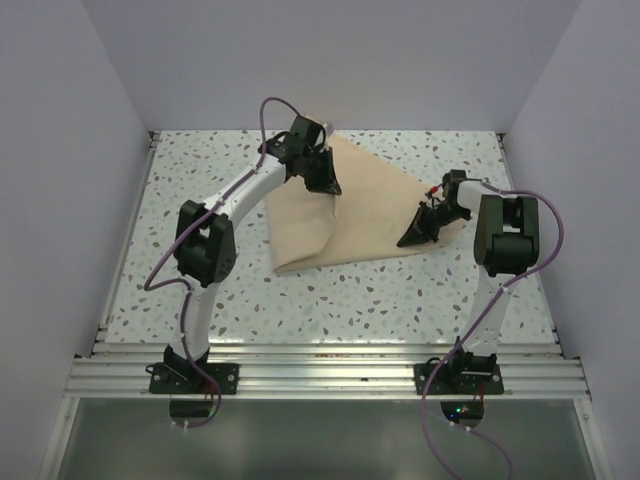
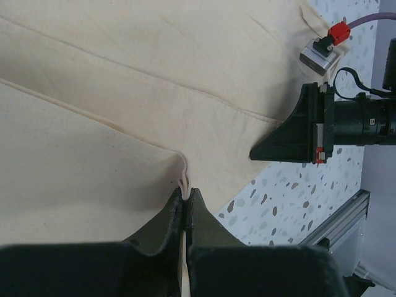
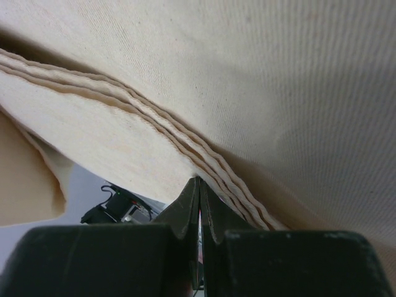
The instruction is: Prepare the surgical pack
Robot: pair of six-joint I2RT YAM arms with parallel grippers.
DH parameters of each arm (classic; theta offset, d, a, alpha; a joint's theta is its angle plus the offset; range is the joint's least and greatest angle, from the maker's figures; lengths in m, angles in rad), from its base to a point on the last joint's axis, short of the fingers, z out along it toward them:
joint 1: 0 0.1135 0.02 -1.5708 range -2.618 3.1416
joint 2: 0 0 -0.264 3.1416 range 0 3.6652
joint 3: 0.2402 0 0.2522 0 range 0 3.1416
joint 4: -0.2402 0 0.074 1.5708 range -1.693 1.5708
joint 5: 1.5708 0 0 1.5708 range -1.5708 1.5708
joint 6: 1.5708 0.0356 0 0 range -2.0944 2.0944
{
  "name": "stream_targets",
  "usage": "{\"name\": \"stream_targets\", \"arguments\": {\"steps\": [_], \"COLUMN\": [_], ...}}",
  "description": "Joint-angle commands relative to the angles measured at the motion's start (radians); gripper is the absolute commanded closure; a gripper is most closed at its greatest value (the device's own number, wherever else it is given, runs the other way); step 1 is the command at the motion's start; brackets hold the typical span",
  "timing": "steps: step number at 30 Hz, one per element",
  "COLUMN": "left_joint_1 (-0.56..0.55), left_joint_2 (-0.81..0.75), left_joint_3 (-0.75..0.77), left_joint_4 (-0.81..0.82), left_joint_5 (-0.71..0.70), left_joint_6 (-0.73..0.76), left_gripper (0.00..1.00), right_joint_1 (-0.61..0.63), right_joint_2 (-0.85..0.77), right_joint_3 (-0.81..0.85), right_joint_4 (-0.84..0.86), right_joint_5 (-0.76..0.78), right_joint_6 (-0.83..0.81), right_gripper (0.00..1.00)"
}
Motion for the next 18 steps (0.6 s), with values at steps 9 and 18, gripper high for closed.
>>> {"name": "stream_targets", "arguments": {"steps": [9,18], "left_joint_1": [-0.038,-0.052], "left_joint_2": [0.099,0.148], "left_joint_3": [0.132,0.167], "left_joint_4": [0.025,0.039], "left_joint_5": [0.069,0.09], "left_joint_6": [-0.039,-0.056], "left_gripper": [1.0,1.0], "right_joint_1": [0.011,0.01], "right_joint_2": [0.077,0.079], "right_joint_3": [-0.011,-0.006], "right_joint_4": [0.028,0.024], "right_joint_5": [0.159,0.163], "right_joint_6": [-0.037,-0.037], "right_gripper": [1.0,1.0]}}
